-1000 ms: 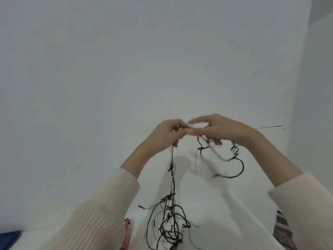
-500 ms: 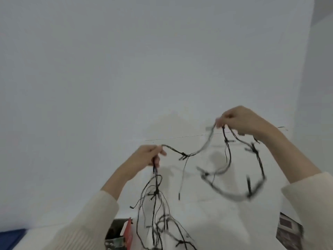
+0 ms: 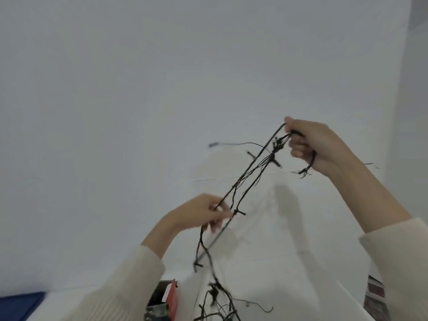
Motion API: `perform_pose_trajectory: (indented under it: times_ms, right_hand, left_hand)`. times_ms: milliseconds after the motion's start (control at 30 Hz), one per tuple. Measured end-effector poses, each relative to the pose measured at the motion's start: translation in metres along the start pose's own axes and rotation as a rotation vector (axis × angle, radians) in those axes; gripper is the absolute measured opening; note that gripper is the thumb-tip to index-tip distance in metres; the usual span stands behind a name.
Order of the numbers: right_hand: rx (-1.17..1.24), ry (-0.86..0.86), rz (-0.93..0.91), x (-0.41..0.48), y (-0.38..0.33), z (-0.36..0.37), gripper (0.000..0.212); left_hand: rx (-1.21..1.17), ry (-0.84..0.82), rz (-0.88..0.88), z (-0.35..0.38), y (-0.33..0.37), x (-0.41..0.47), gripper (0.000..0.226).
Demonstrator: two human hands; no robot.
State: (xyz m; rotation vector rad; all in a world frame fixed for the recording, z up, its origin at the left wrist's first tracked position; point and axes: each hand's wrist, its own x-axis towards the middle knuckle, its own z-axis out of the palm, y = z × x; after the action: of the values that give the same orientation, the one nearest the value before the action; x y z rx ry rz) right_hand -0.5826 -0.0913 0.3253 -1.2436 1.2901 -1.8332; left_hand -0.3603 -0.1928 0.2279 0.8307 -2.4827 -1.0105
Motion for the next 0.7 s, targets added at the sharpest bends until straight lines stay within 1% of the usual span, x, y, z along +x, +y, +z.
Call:
perform_pose_trajectory:
  times_ms: [67, 133, 200, 233, 267, 300, 333, 367, 433, 467, 533, 600, 667, 700]
  right_hand:
    - [-0.114, 0.12, -0.082, 0.003, 0.003, -0.012, 0.03]
    - [-0.315, 0.16, -0.128, 0.003, 0.009, -0.019, 0.031]
    - [-0.59, 0.133, -0.139, 0.001, 0.014, -0.019, 0.028]
    - [-0.759, 0.093, -0.145, -0.003, 0.015, -0.016, 0.023]
    - [-0.891, 0.037, -0.142, -0.005, 0.017, -0.012, 0.02]
    - [-0.953, -0.035, -0.123, -0.009, 0.017, -0.006, 0.027]
    - [-0.932, -0.115, -0.09, -0.014, 0.016, 0.002, 0.036]
    - [-0.864, -0.208, -0.053, -0.019, 0.015, 0.011, 0.039]
    - [-0.714, -0.386, -0.021, -0.023, 0.017, 0.027, 0.033]
    - [-0.663, -0.431, -0.022, -0.023, 0.019, 0.032, 0.028]
    - [-0.599, -0.441, -0.024, -0.021, 0.021, 0.034, 0.023]
    - [-0.537, -0.426, 0.004, -0.018, 0.022, 0.028, 0.022]
    - [-0.446, -0.394, 0.024, -0.016, 0.02, 0.022, 0.023]
    - [-0.392, -0.352, 0.022, -0.015, 0.019, 0.02, 0.023]
  left_hand:
    - [-0.086, -0.012, -0.095, 0.002, -0.026, -0.008, 0.013]
    - [-0.312, 0.09, -0.101, -0.007, -0.032, -0.013, 0.013]
    - [-0.548, 0.226, -0.06, -0.02, -0.017, -0.012, 0.013]
    - [-0.556, 0.272, -0.039, -0.026, -0.004, -0.01, 0.014]
    - [-0.491, 0.297, -0.014, -0.031, 0.011, -0.008, 0.015]
    - [-0.394, 0.306, 0.015, -0.033, 0.027, -0.005, 0.016]
    - [-0.304, 0.301, 0.052, -0.034, 0.043, -0.002, 0.016]
    - [-0.236, 0.287, 0.086, -0.034, 0.058, 0.001, 0.016]
    - [-0.149, 0.246, 0.119, -0.031, 0.078, 0.007, 0.017]
    - [-0.125, 0.238, 0.123, -0.03, 0.084, 0.009, 0.018]
    - [-0.148, 0.265, 0.129, -0.031, 0.085, 0.011, 0.018]
    - [-0.241, 0.303, 0.124, -0.031, 0.075, 0.01, 0.024]
    - [-0.316, 0.243, 0.087, -0.027, 0.055, 0.006, 0.032]
    - [-0.314, 0.187, 0.063, -0.022, 0.043, 0.004, 0.031]
